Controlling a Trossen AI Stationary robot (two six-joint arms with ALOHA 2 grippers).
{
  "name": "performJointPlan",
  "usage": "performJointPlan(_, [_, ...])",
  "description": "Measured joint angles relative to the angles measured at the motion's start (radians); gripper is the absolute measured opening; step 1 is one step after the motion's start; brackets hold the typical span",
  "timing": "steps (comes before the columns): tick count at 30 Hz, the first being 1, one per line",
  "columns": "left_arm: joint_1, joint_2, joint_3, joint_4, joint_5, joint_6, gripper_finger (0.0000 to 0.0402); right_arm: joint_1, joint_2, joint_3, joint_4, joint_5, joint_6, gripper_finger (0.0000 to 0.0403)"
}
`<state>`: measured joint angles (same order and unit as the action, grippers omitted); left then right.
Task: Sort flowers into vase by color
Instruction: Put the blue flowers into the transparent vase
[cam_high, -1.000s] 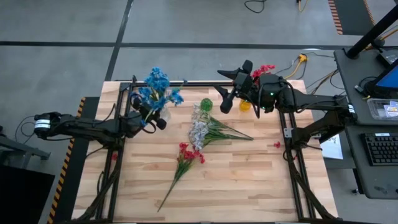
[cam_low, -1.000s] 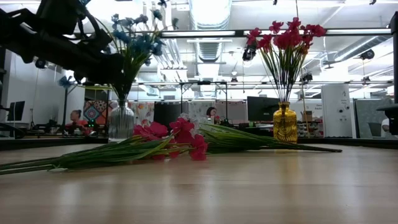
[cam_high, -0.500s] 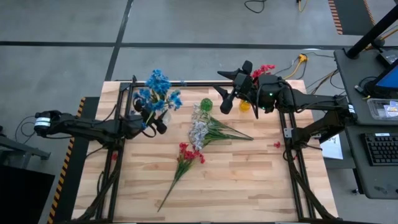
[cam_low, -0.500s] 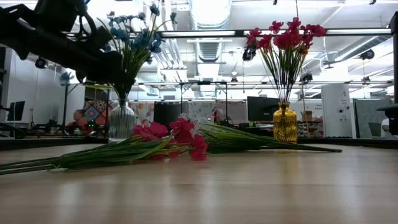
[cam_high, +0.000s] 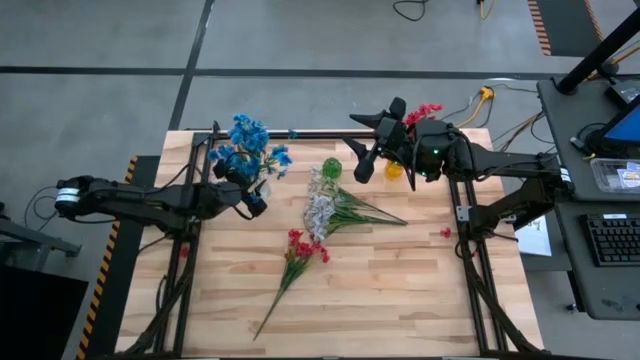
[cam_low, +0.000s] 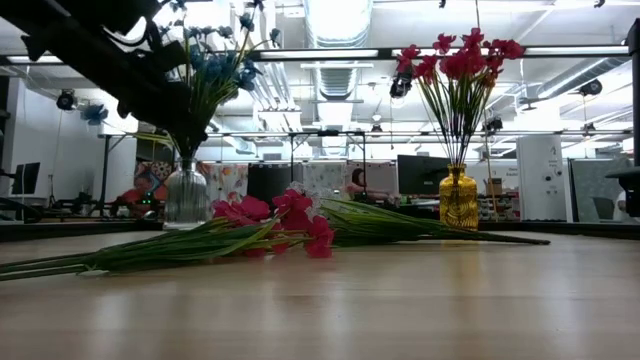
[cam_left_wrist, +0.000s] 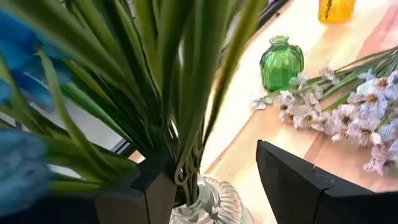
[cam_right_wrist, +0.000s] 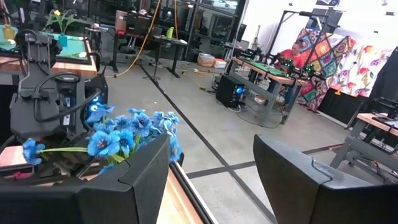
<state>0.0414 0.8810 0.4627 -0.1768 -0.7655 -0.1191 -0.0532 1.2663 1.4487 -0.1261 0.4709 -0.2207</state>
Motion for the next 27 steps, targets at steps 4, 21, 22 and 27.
performJointPlan(4, [-0.003, 0.000, 0.012, -0.002, 0.000, 0.005, 0.0196, 0.000, 0.000, 0.000, 0.000, 0.000, -0.004, 0.0224])
performJointPlan(21, [-0.031, -0.002, 0.037, -0.124, 0.023, -0.001, 0.0196, 0.000, 0.000, 0.000, 0.000, 0.000, -0.015, 0.0224])
performJointPlan(22, [-0.034, -0.003, 0.041, -0.138, 0.022, 0.005, 0.0196, 0.000, 0.000, 0.000, 0.000, 0.000, -0.015, 0.0224])
performJointPlan(27, [-0.035, -0.005, 0.065, -0.196, 0.024, 0.009, 0.0205, 0.000, 0.000, 0.000, 0.000, 0.000, -0.015, 0.0224])
